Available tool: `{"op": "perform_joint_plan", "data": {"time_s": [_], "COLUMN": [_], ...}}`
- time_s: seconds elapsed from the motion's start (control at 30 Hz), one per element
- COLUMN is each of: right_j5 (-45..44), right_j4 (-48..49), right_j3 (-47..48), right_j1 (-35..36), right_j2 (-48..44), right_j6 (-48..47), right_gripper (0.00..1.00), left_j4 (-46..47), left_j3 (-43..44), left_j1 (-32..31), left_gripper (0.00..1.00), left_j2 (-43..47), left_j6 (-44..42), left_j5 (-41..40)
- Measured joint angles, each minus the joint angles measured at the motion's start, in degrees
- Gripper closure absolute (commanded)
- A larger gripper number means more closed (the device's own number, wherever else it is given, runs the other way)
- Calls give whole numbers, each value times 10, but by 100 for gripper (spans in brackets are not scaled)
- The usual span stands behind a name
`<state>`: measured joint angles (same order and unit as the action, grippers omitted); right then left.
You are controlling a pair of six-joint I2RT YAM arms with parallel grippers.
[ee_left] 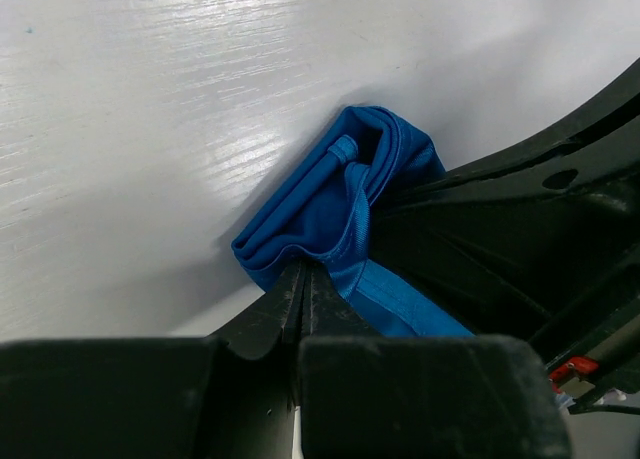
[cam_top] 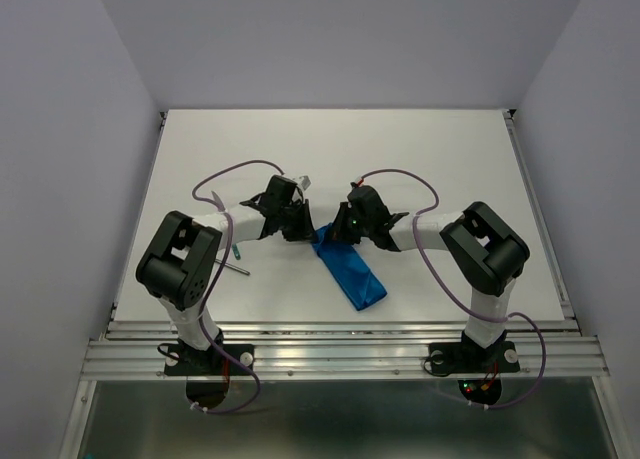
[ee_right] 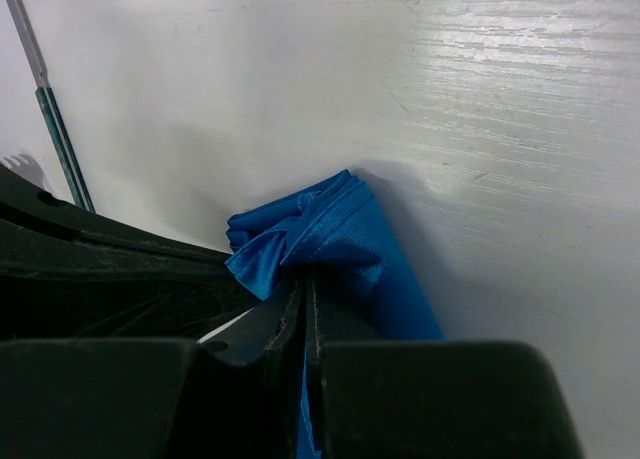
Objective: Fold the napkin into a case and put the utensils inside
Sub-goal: Grasp the top corner of the smaller rectangle folded napkin from the folded napkin.
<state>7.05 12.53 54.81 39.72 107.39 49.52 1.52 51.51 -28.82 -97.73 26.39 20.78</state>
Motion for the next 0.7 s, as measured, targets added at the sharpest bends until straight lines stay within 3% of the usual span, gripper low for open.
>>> {"op": "perform_joint_plan", "data": {"time_s": [0.7], "right_j5": [11], "right_j4": [-16], "right_j3": [7], "right_j1": [-1], "right_j2": [-9], "right_j6": [-13], "right_gripper": [92], "left_j4": [14], "left_j3": [23], "left_j1": [-5], "left_gripper": [99], "left_j2": [-33], "left_j6": [25], "left_j5": [1]}}
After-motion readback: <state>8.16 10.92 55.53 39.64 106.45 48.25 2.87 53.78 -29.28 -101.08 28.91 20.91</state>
